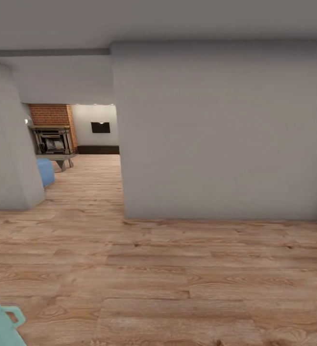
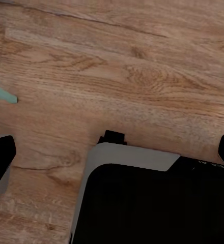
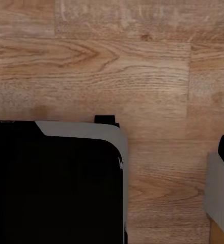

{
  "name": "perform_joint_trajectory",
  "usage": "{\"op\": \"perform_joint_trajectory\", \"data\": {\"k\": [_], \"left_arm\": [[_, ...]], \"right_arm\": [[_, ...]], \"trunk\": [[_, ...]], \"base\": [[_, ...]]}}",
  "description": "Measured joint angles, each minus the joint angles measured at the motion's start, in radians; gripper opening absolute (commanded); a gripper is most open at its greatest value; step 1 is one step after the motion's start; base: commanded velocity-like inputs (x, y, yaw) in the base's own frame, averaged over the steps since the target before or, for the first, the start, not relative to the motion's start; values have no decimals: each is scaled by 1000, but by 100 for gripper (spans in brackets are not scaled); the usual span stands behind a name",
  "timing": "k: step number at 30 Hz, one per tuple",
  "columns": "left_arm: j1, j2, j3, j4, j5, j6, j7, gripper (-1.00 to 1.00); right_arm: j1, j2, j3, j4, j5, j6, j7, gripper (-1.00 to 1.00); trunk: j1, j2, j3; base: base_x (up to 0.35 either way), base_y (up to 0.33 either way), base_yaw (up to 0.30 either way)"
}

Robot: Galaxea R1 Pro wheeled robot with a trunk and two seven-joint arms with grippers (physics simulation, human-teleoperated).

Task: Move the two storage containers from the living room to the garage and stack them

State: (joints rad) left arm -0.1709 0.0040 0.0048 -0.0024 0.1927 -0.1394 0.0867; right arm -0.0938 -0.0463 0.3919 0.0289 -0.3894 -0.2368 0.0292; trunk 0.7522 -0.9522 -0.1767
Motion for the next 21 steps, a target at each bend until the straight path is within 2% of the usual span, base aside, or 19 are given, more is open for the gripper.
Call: {"op": "perform_joint_trajectory", "data": {"k": [6,21], "left_arm": [[0,0,0,0,0,0,0,100],[0,-1,0,0,0,0,0,100]], "right_arm": [[0,1,0,0,1,1,0,100],[0,2,-1,0,-1,2,0,100]], "trunk": [[0,0,0],[0,0,0]], "base": [[323,0,73],[323,0,6]]}}
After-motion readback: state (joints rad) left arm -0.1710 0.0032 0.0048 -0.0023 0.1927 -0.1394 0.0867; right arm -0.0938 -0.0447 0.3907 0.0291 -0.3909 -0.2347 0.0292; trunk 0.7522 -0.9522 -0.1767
